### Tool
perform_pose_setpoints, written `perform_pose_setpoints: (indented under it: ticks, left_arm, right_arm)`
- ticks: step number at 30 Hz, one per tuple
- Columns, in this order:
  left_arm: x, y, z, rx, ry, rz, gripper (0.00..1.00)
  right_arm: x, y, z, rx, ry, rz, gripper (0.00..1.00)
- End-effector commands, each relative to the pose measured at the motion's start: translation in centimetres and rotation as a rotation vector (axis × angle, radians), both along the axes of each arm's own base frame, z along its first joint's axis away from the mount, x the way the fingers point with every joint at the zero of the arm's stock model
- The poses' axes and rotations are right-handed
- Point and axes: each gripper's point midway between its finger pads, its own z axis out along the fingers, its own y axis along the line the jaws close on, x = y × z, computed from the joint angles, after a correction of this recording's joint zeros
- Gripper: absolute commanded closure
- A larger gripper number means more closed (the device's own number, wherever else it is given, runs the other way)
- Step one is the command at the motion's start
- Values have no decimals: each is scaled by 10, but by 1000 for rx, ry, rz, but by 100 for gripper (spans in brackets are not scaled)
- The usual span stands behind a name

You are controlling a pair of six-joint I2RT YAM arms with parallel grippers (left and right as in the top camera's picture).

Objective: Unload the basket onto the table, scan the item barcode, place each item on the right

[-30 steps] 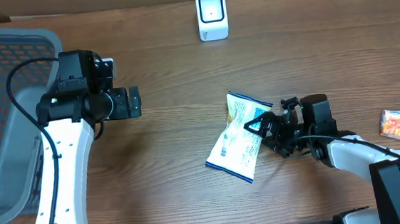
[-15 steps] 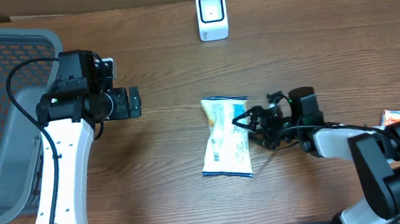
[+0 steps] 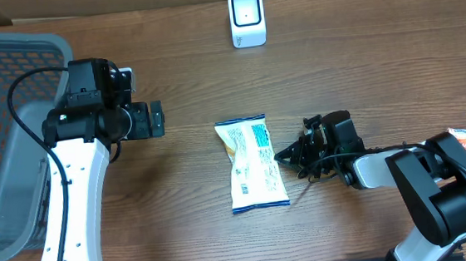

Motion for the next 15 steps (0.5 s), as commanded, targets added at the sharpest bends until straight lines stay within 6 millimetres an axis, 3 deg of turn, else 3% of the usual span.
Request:
perform_pose_setpoints:
  ticks: [1,5,9,10,12,13,15]
  left_arm:
    - [0,2,4,2,-12,15,0]
    - [0,2,4,2,-12,15,0]
    - [0,2,4,2,-12,15,0]
    - [0,2,4,2,-12,15,0]
    - [0,2,4,2,-12,15,0]
    - [0,2,4,2,-12,15,0]
    - [0,2,4,2,-12,15,0]
  right_arm:
    - [-3,-2,-9,-35,-68,43,96]
    - [8,-10,13,-27,-137,29,96]
    - [9,-16,54,-30,-261,62,93]
    - [8,-19,59,-81,-296,77,73]
    - [4,-24,66,-209,-356,113,18]
    - [2,-27,69,-294,-382,134,6]
    - [1,-33,75,-444,-419,172,0]
